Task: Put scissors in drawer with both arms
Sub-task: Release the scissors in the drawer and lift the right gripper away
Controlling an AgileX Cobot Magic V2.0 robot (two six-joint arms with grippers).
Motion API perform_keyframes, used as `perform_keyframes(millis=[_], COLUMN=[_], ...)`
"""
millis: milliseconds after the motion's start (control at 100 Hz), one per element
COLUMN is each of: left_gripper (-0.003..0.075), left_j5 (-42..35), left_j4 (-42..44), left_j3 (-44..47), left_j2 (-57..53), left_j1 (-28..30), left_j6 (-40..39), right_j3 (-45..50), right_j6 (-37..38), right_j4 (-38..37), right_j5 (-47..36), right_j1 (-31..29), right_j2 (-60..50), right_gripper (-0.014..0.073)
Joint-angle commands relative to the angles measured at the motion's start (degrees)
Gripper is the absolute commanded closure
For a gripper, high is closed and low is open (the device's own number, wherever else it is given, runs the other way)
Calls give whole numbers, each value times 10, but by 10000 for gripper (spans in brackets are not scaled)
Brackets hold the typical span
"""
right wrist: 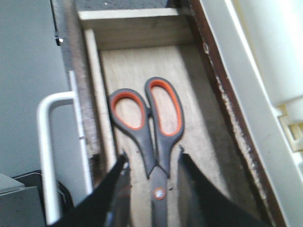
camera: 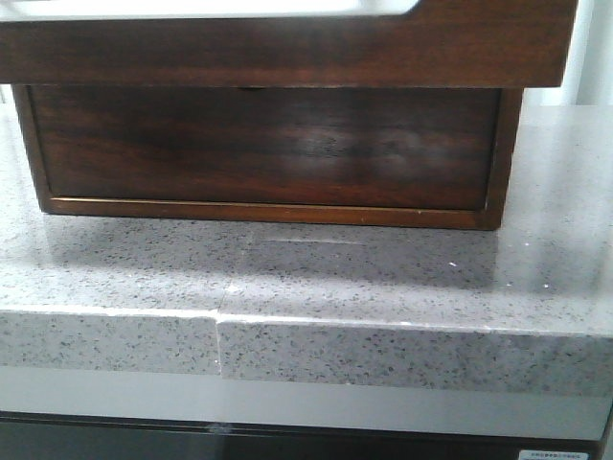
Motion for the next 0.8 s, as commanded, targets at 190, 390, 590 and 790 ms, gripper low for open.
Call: perform_keyframes(millis=[190,390,590,790], left_gripper=[740,740,740,740], left_j5=[37,33,15,10], left_j4=[72,90,102,102], left_j3=[-17,-17,-12,4], left_j2=[10,10,10,10], left_j1=[-25,-25,-25,-25], left_j6=[8,12,13,13], right_j3=[87,315,593,705], right_j6=[25,30,30,30], right_j4=[50,47,46,47], right_j5=[10,-221,-492,-547], right_j1=[-2,-2,-2,-26], right_j2=[-179,-400,-616,-698], right_gripper=[634,634,638,638])
